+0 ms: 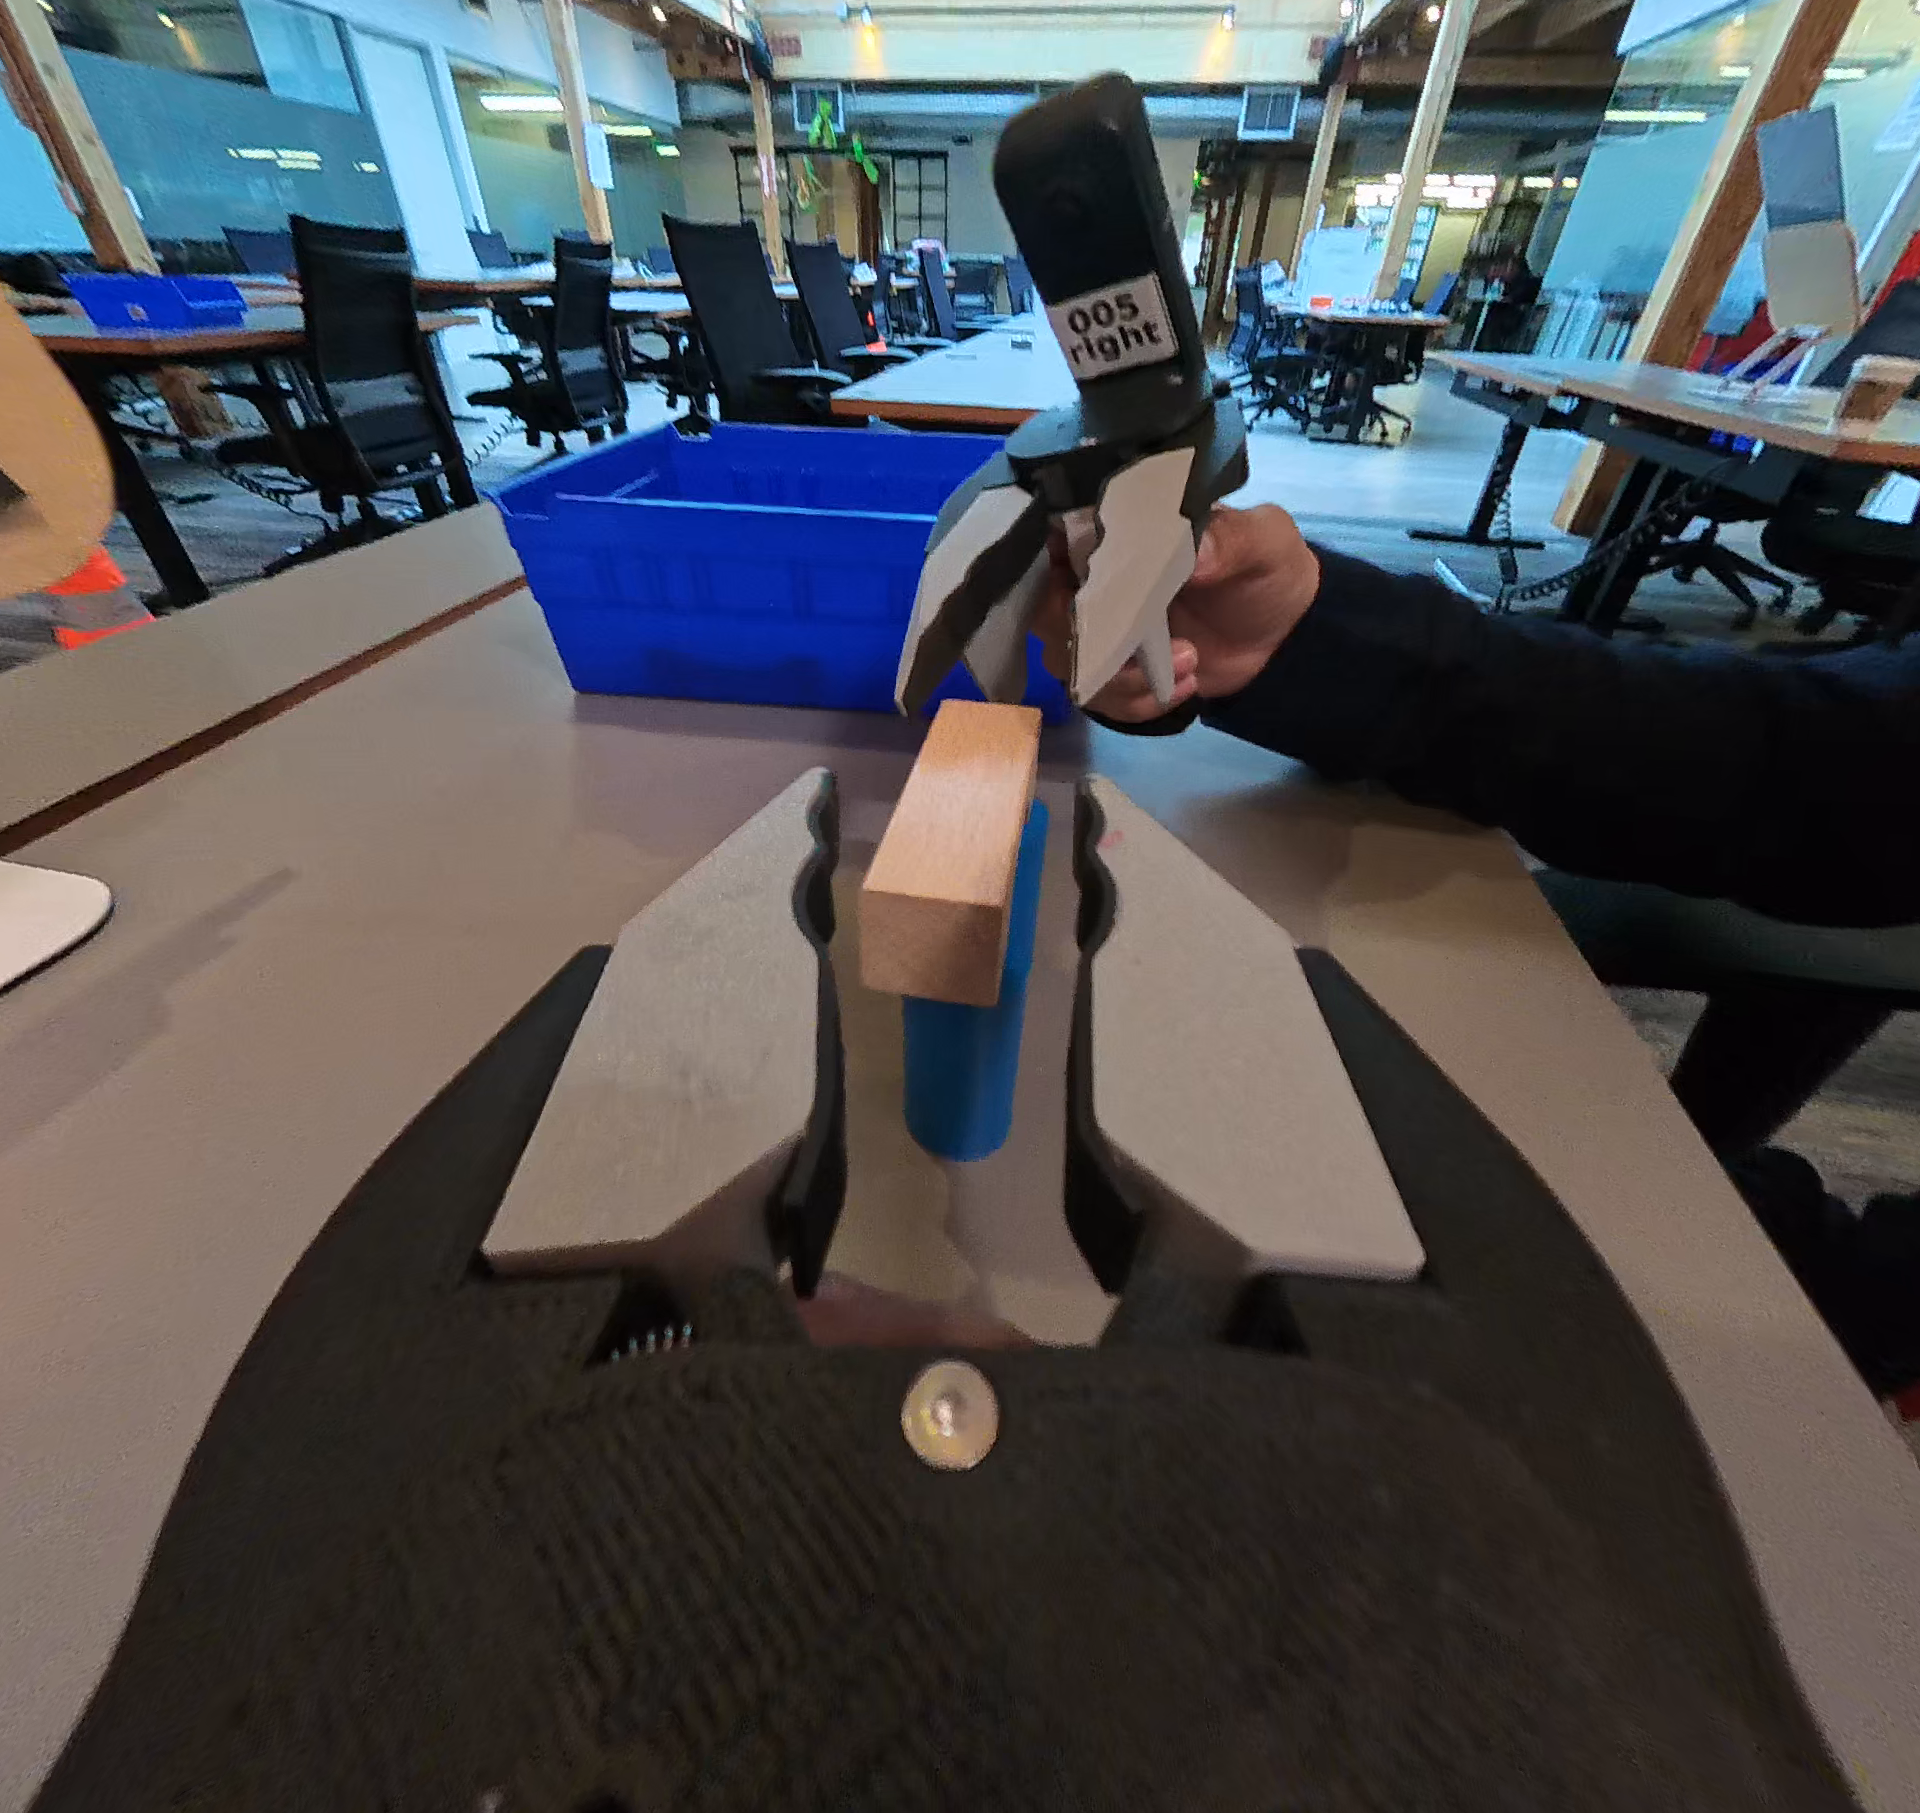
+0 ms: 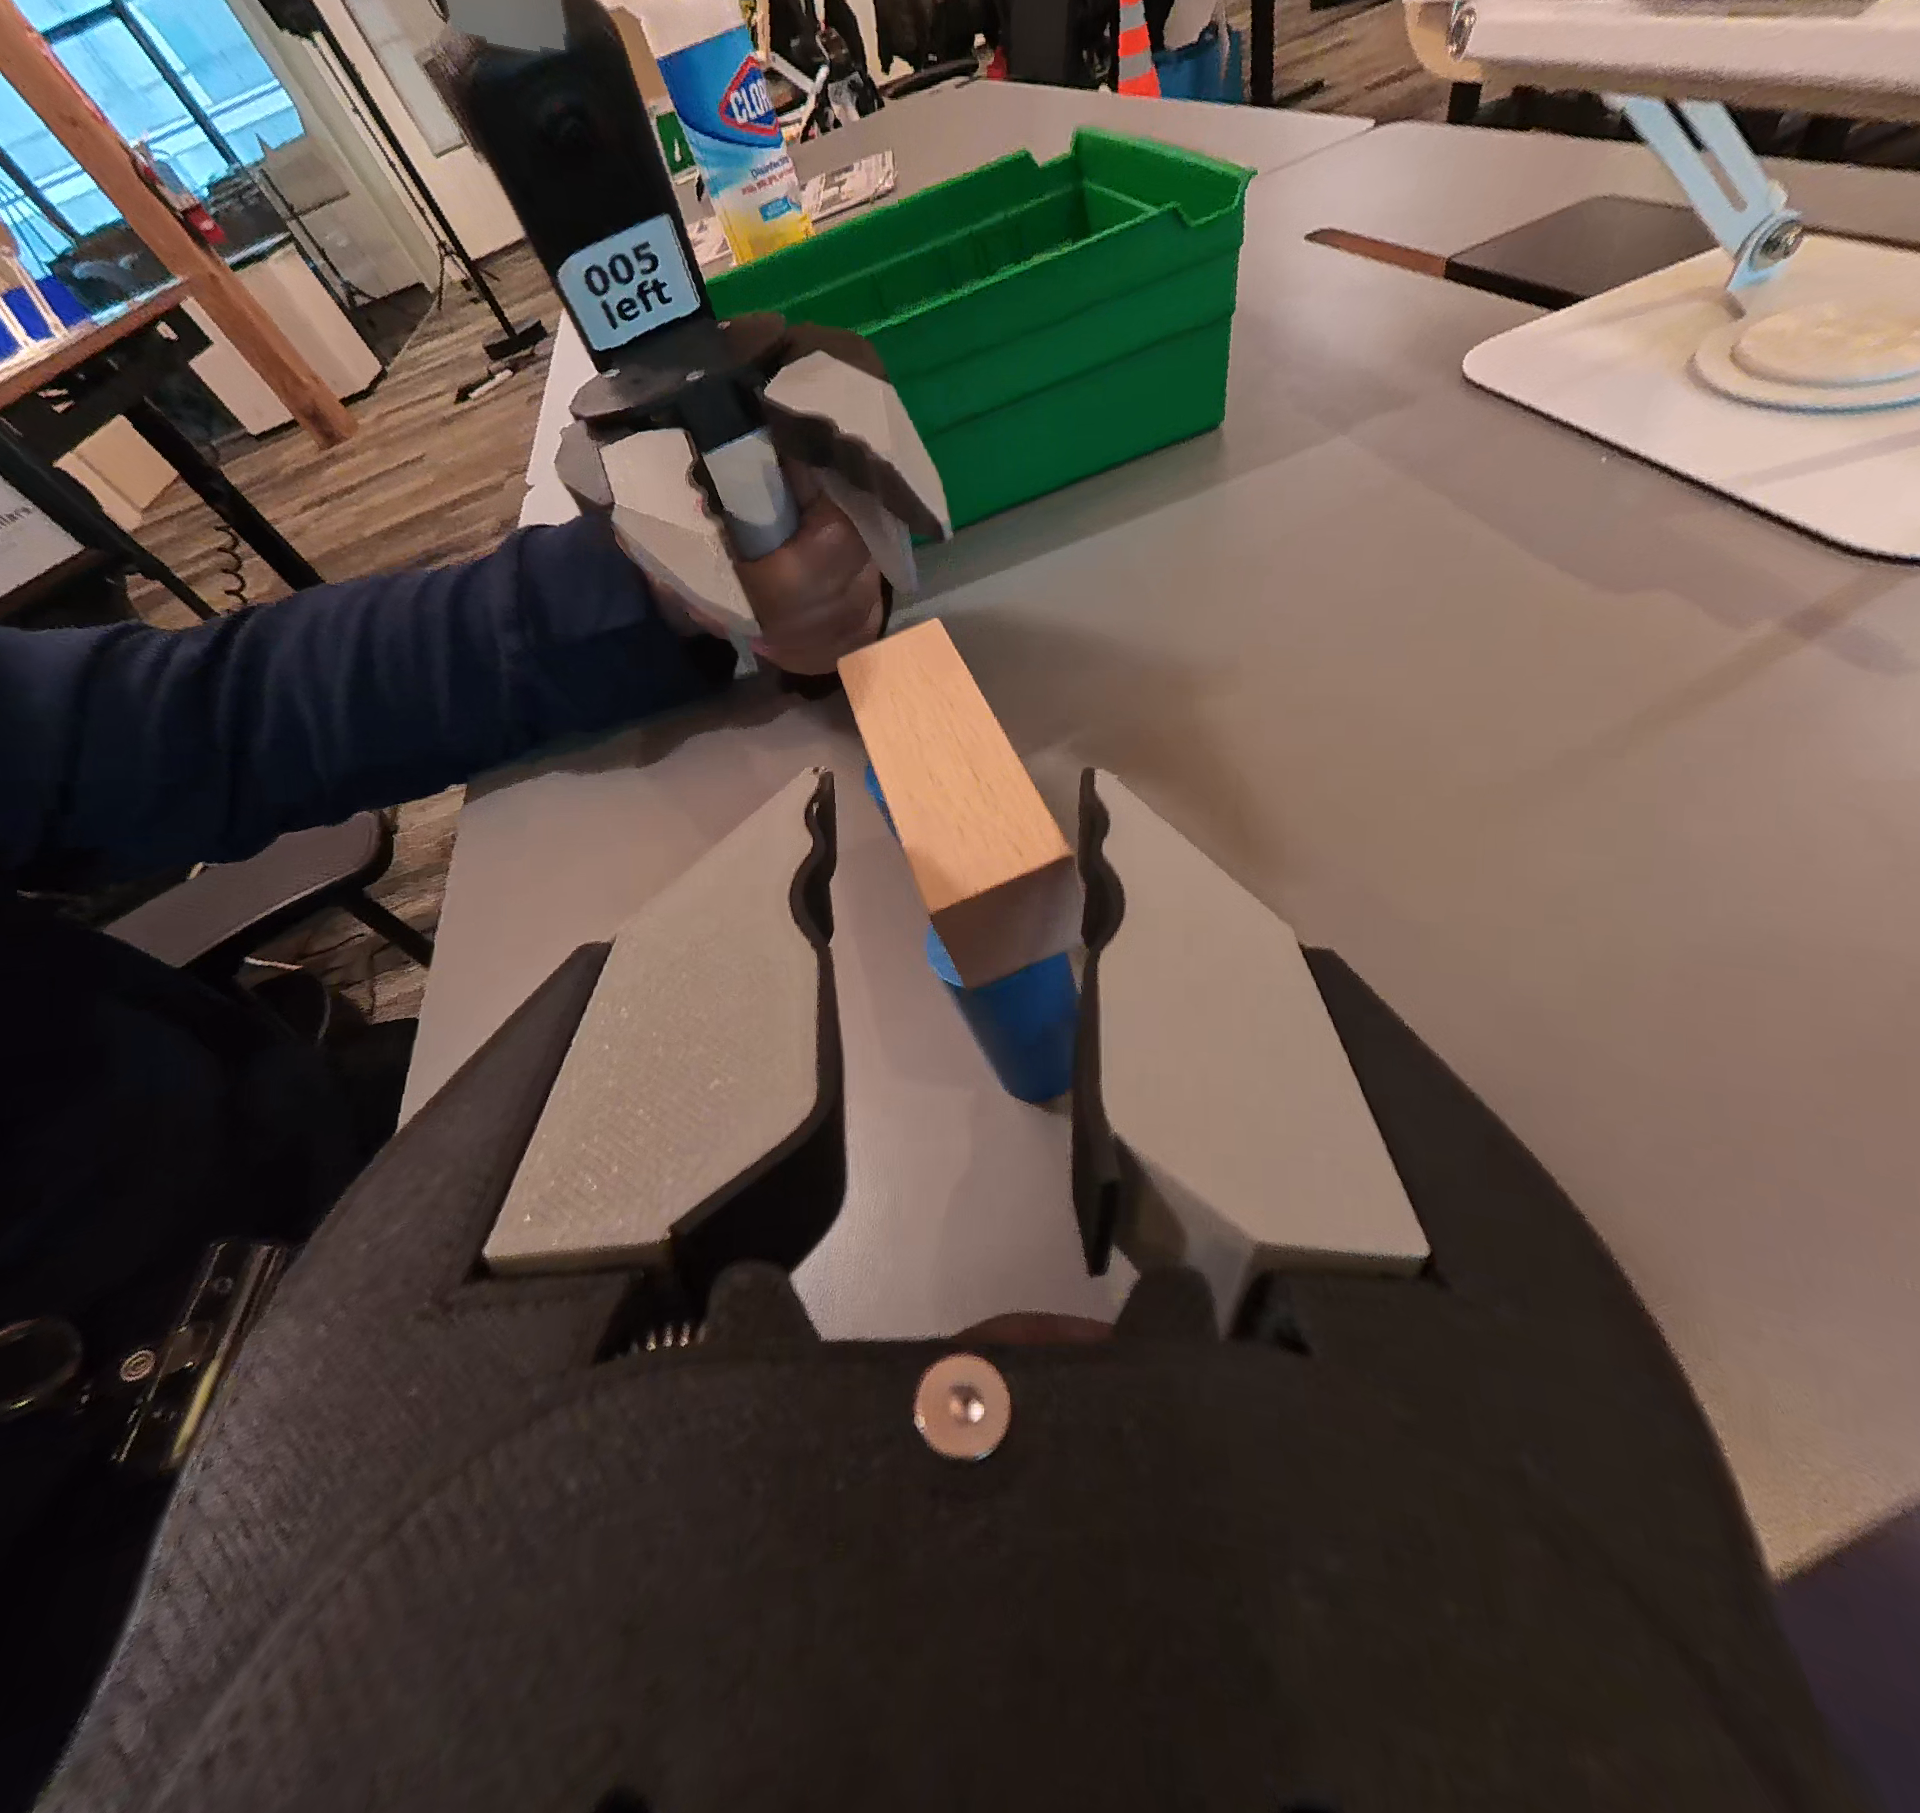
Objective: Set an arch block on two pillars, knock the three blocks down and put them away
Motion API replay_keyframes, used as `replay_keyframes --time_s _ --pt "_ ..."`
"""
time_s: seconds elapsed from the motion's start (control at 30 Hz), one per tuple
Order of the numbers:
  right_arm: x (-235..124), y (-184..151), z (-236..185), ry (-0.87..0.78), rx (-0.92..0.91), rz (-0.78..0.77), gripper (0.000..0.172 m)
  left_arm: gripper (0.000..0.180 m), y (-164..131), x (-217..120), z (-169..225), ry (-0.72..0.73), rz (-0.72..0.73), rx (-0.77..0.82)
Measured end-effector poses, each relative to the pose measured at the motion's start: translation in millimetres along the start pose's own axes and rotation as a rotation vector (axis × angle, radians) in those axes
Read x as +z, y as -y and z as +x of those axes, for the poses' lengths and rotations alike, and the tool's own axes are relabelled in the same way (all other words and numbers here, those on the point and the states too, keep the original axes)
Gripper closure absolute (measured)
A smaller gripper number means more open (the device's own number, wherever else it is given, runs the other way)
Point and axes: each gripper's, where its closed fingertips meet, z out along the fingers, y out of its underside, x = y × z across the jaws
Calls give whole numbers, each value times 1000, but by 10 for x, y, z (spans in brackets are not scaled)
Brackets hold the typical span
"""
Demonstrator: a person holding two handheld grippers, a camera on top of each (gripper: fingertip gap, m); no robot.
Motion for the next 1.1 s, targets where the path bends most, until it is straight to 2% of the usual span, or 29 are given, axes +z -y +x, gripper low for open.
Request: replay_keyframes --time_s 0.23,0.4,0.73,0.87,1.1 --pt "-36 128 15 -55 -64 65 125 136 230 -122 -191 100 135 -74" --pt "-68 184 63 -84 -60 102 123 132 286 -200 -386 195 190 -140" --pt "-183 294 372 -349 -138 169 113 131 147 -345 -831 525 133 -78" --pt "-228 295 486 -449 -160 170 113 135 40 -412 -977 663 51 -13" --pt "-323 287 641 -599 -194 163 114 145 -113 -509 -1130 824 -79 90"
